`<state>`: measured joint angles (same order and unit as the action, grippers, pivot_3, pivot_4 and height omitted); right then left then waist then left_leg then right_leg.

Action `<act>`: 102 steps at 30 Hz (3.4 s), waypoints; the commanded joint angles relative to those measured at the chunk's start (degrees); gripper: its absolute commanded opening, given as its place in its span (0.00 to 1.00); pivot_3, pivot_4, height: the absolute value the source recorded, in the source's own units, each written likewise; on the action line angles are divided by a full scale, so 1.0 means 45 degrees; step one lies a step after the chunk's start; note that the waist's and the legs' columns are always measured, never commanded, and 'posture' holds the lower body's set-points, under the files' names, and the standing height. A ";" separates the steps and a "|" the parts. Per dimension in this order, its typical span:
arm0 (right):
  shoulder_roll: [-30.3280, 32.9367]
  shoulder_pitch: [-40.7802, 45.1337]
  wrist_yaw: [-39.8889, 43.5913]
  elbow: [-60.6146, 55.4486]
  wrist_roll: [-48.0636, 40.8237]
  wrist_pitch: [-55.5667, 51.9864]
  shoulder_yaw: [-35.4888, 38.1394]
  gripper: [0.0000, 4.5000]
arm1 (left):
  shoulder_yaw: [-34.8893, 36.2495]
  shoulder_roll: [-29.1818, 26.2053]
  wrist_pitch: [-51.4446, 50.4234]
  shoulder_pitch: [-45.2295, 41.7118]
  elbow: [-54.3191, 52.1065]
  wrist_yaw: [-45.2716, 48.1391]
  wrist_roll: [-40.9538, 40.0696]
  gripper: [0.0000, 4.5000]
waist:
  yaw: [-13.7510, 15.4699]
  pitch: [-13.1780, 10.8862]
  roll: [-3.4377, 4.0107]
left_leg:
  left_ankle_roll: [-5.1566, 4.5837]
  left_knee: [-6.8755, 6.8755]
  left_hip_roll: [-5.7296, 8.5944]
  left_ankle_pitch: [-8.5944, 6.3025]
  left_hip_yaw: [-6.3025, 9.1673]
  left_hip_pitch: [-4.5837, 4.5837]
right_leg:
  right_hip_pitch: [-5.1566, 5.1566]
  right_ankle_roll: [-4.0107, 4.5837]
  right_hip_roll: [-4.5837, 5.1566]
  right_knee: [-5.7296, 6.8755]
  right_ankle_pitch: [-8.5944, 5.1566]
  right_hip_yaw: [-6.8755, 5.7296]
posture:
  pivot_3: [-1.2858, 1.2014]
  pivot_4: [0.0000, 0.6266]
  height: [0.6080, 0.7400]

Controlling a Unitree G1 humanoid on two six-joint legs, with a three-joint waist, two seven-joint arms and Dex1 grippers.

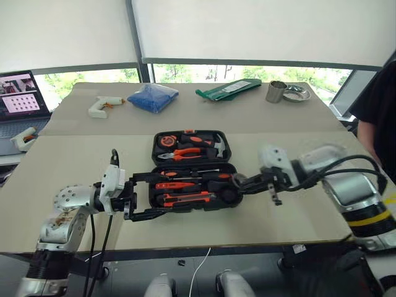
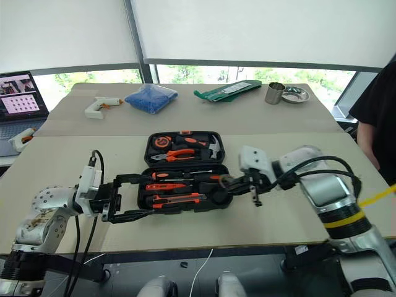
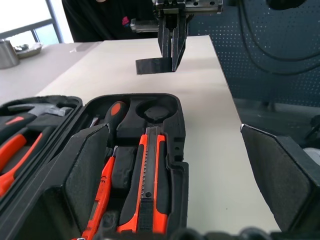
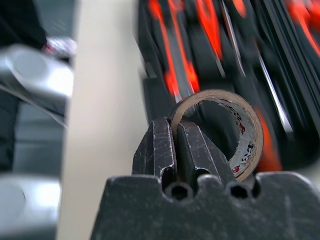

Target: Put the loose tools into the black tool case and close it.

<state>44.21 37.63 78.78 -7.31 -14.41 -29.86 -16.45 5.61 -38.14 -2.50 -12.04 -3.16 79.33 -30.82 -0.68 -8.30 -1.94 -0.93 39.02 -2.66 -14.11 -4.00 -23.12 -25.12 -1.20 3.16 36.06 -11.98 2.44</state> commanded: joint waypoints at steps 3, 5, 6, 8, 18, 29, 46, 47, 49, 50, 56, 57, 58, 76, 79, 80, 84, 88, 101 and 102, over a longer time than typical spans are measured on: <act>-0.0461 0.0344 -0.0708 0.0550 0.1149 0.0062 -0.1070 0.01 | 0.0603 -0.0447 0.0474 0.0554 0.0055 0.0110 -0.0054 1.00 | 0.0064 0.0000 0.0000 | 0.0003 0.0013 0.0023 0.0002 -0.0010 -0.0015 | -0.0006 -0.0004 0.0031 -0.0005 -0.0001 -0.0002 | 0.52 0.24 1.00; -0.0374 0.0460 -0.0754 0.0832 0.1642 0.0174 -0.1409 0.01 | 0.0640 -0.0508 0.0533 0.0717 0.0040 0.0085 -0.0046 1.00 | 0.0045 -0.0001 0.0000 | 0.0003 0.0017 0.0024 0.0002 -0.0018 -0.0018 | -0.0007 -0.0006 0.0034 -0.0009 0.0000 0.0001 | 0.52 0.24 1.00; -0.0180 0.0459 -0.0612 0.0884 0.1840 0.0158 -0.1574 0.01 | 0.0645 -0.0512 0.0543 0.0781 -0.0014 0.0042 -0.0050 1.00 | 0.0055 -0.0001 0.0000 | 0.0003 0.0017 0.0026 0.0002 -0.0016 -0.0019 | -0.0007 -0.0007 0.0035 -0.0009 -0.0001 0.0000 | 0.52 0.24 1.00; 0.0014 0.0457 -0.0619 0.0950 0.2153 0.0210 -0.1698 0.01 | 0.0679 -0.0507 0.0541 0.0891 -0.0107 -0.0059 -0.0061 1.00 | 0.0078 -0.0001 0.0000 | 0.0003 0.0016 0.0027 0.0002 -0.0013 -0.0022 | -0.0008 -0.0008 0.0035 -0.0009 -0.0002 -0.0004 | 0.52 0.24 1.00; 0.0014 0.0870 -0.0578 0.1137 0.2792 0.0308 -0.1990 0.22 | 0.0704 -0.0435 0.0763 0.1390 -0.0131 -0.0354 0.0101 1.00 | 0.0087 -0.0001 0.0000 | 0.0003 0.0016 0.0027 0.0001 -0.0010 -0.0018 | -0.0005 -0.0007 0.0035 -0.0008 -0.0002 -0.0008 | 0.52 0.24 1.00; 0.0242 0.2239 0.1301 0.1955 -0.0921 0.0074 0.1331 0.90 | 0.1460 -0.0524 -0.0488 0.0403 0.1577 -0.3547 0.1000 0.94 | 0.0068 -0.0009 -0.0002 | 0.0003 0.0016 0.0014 0.0002 -0.0008 -0.0009 | 0.0000 -0.0005 0.0029 -0.0002 0.0001 -0.0010 | 0.52 0.24 1.00; -0.3077 0.2840 -0.5906 1.1104 0.3884 0.7967 0.1193 0.01 | -0.0734 0.1601 -0.3623 -0.3654 0.4999 -0.8017 0.3622 0.00 | -0.0122 0.0003 -0.0037 | 0.0020 -0.0012 0.0042 0.0012 -0.0005 -0.0020 | -0.0012 -0.0008 0.0036 0.0004 0.0014 -0.0005 | 0.52 0.24 1.00; -0.3268 0.2959 -0.5748 1.1522 0.3958 0.8055 0.1086 0.01 | -0.0987 0.1618 -0.3671 -0.3741 0.5180 -0.7823 0.3752 0.00 | -0.0128 0.0003 -0.0037 | 0.0020 -0.0012 0.0043 0.0013 -0.0005 -0.0017 | -0.0011 -0.0007 0.0035 0.0006 0.0014 -0.0003 | 0.52 0.24 1.00; -0.3590 0.3151 -0.5264 1.2120 0.4022 0.8237 0.0914 0.01 | -0.1391 0.1625 -0.3646 -0.3874 0.5501 -0.7401 0.3926 0.00 | -0.0123 0.0004 -0.0036 | 0.0020 -0.0012 0.0044 0.0013 -0.0002 -0.0019 | -0.0010 -0.0007 0.0035 0.0007 0.0015 -0.0005 | 0.52 0.24 1.00; -0.3737 0.3276 -0.5083 1.2326 0.3973 0.8225 0.0925 0.01 | -0.1479 0.1640 -0.3657 -0.3982 0.5588 -0.7238 0.3927 0.00 | -0.0132 0.0004 -0.0036 | 0.0020 -0.0012 0.0045 0.0013 -0.0003 -0.0021 | -0.0010 -0.0007 0.0035 0.0007 0.0015 -0.0004 | 0.52 0.24 1.00; -0.4019 0.2983 -0.3205 1.1427 0.3432 0.7330 0.0761 0.01 | -0.1415 0.1862 -0.2913 -0.4383 0.5797 -0.6333 0.3713 0.00 | -0.0114 0.0002 -0.0033 | 0.0020 -0.0012 0.0042 0.0012 0.0002 -0.0019 | -0.0003 -0.0008 0.0038 0.0005 0.0015 -0.0009 | 0.52 0.24 1.00; -0.3960 0.2733 -0.2775 1.0945 0.3316 0.7089 0.0682 0.01 | -0.1406 0.1864 -0.2842 -0.4406 0.5792 -0.6182 0.3678 0.00 | -0.0104 0.0002 -0.0033 | 0.0020 -0.0013 0.0043 0.0012 0.0003 -0.0021 | -0.0005 -0.0008 0.0039 0.0007 0.0015 -0.0009 | 0.52 0.24 1.00; -0.3911 0.2450 -0.2607 1.0388 0.3220 0.6830 0.0686 0.01 | -0.1405 0.1839 -0.2736 -0.4405 0.5780 -0.6024 0.3670 0.00 | -0.0082 0.0003 -0.0033 | 0.0019 -0.0019 0.0042 0.0012 0.0004 -0.0025 | -0.0006 -0.0007 0.0038 0.0006 0.0015 -0.0011 | 0.52 0.24 1.00; -0.2034 -0.1661 -0.3304 0.3187 0.1864 0.2364 0.2334 0.01 | -0.0616 -0.0247 -0.4111 -0.2135 0.3051 -0.4286 0.3223 0.00 | -0.0018 0.0002 -0.0034 | 0.0015 -0.0009 0.0042 -0.0008 0.0011 -0.0030 | -0.0005 -0.0013 0.0040 -0.0004 0.0011 -0.0022 | 0.52 0.24 1.00; -0.1175 -0.1989 -0.2490 0.2305 0.0939 0.1263 0.2906 0.18 | -0.0314 -0.1170 -0.5346 -0.2354 0.2967 -0.3699 0.2664 0.16 | -0.0016 0.0000 -0.0033 | 0.0031 -0.0008 0.0041 0.0005 0.0012 -0.0017 | -0.0005 -0.0011 0.0034 0.0010 0.0012 -0.0019 | 0.52 0.24 1.00; -0.1025 -0.2026 -0.2455 0.1872 0.0422 0.0649 0.3269 0.25 | -0.0137 -0.1518 -0.5753 -0.2553 0.2981 -0.3743 0.2609 0.24 | -0.0007 -0.0001 -0.0034 | 0.0033 -0.0007 0.0041 0.0006 0.0012 -0.0015 | -0.0004 -0.0011 0.0034 0.0015 0.0012 -0.0018 | 0.52 0.24 1.00; -0.0336 -0.1326 -0.3988 0.0412 0.0105 -0.4159 0.3443 0.54 | -0.0269 -0.2598 -0.8213 -0.3363 0.3018 -0.4100 0.2615 0.53 | -0.0026 -0.0003 -0.0035 | 0.0032 -0.0004 0.0035 0.0007 0.0016 -0.0016 | -0.0005 -0.0011 0.0031 0.0019 0.0011 -0.0018 | 0.52 0.24 1.00; 0.0136 0.0995 -0.4114 0.0139 -0.1703 -1.0958 0.3139 0.83 | -0.0611 -0.2723 -1.2899 -0.5560 0.3522 -0.4307 0.1605 0.83 | -0.0038 -0.0005 -0.0035 | 0.0036 0.0009 0.0039 0.0010 0.0017 -0.0016 | -0.0013 -0.0011 0.0024 0.0038 0.0011 -0.0010 | 0.52 0.24 1.00; -0.3315 0.4824 -0.8429 0.5705 -0.0716 -1.1738 0.2979 0.99 | -0.1666 0.0401 -1.3650 -0.9378 0.7394 -0.7187 0.2901 1.00 | -0.0051 -0.0003 -0.0037 | 0.0034 -0.0010 0.0060 0.0011 0.0039 -0.0108 | -0.0055 -0.0012 0.0031 0.0040 0.0015 -0.0023 | 0.52 0.24 1.00; -0.3386 0.4861 -0.8565 0.5921 -0.0647 -1.1638 0.2813 0.99 | -0.1699 0.0472 -1.3550 -0.9458 0.7576 -0.7204 0.2961 1.00 | -0.0057 -0.0003 -0.0037 | 0.0034 -0.0011 0.0061 0.0011 0.0039 -0.0121 | -0.0062 -0.0013 0.0031 0.0036 0.0016 -0.0024 | 0.52 0.24 1.00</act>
<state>28.90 57.92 41.54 18.46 -18.07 -83.98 -2.86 -2.01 -35.93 -64.85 -52.71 30.34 47.15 -18.14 -0.94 -8.31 -2.11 -0.78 38.98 -2.38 -14.06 -3.83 -23.74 -25.45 -1.27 3.32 36.22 -11.91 2.33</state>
